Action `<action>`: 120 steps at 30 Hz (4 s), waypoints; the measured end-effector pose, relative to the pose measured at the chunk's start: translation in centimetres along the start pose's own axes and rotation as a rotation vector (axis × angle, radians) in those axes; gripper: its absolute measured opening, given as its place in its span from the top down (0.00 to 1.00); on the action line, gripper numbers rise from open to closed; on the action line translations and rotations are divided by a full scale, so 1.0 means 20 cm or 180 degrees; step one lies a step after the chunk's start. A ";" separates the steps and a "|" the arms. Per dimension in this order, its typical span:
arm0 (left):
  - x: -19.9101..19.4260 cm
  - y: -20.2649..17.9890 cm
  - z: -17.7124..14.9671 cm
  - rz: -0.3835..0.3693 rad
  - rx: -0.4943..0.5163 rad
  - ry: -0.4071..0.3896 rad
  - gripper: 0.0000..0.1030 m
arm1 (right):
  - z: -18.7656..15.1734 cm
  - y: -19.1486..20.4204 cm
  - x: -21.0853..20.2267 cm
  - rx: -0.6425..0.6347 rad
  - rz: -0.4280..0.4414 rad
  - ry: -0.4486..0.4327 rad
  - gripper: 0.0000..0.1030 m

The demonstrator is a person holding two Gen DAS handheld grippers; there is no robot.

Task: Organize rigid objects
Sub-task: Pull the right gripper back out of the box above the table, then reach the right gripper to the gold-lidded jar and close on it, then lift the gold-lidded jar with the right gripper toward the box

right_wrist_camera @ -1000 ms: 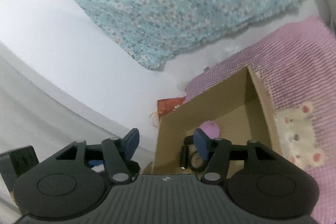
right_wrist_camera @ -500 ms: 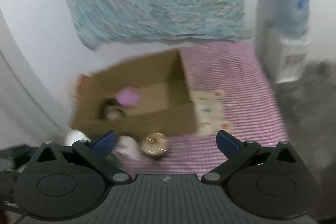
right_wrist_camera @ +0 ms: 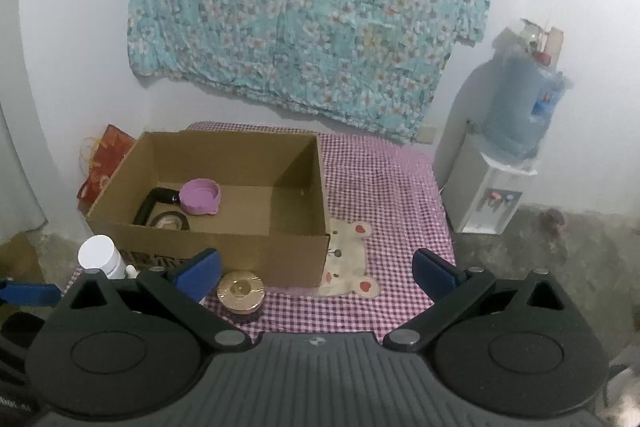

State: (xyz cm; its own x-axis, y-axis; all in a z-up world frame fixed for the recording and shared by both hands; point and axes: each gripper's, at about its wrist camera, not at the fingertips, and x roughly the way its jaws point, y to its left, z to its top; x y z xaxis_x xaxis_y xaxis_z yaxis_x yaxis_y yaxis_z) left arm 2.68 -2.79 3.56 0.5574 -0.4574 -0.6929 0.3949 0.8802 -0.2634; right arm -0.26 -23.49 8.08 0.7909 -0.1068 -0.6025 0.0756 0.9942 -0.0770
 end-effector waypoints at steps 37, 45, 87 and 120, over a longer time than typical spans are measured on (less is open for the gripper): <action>0.26 0.14 -0.12 0.0498 0.0128 0.0181 0.01 | -0.18 -0.02 0.32 0.0719 0.1453 0.0338 0.01; 0.43 0.04 -0.06 0.0337 0.0714 0.0083 0.15 | -0.21 0.01 0.61 0.0863 0.1372 0.0652 0.22; 0.71 -0.15 -0.05 -0.0476 0.0791 0.0713 0.47 | -0.44 -0.29 0.99 0.1700 0.1870 0.1558 0.59; 0.91 -0.24 -0.04 0.0173 0.1139 0.0638 0.45 | -0.45 -0.33 1.05 0.1943 0.1910 0.1330 0.57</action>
State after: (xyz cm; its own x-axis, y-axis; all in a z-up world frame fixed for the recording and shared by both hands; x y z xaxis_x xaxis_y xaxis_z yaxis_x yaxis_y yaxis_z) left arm 10.40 -15.32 -8.31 0.4450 -0.3467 -0.8257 0.6177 0.7864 0.0027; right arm 10.29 -32.49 -11.18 0.5286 0.5446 -0.6511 0.1251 0.7087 0.6943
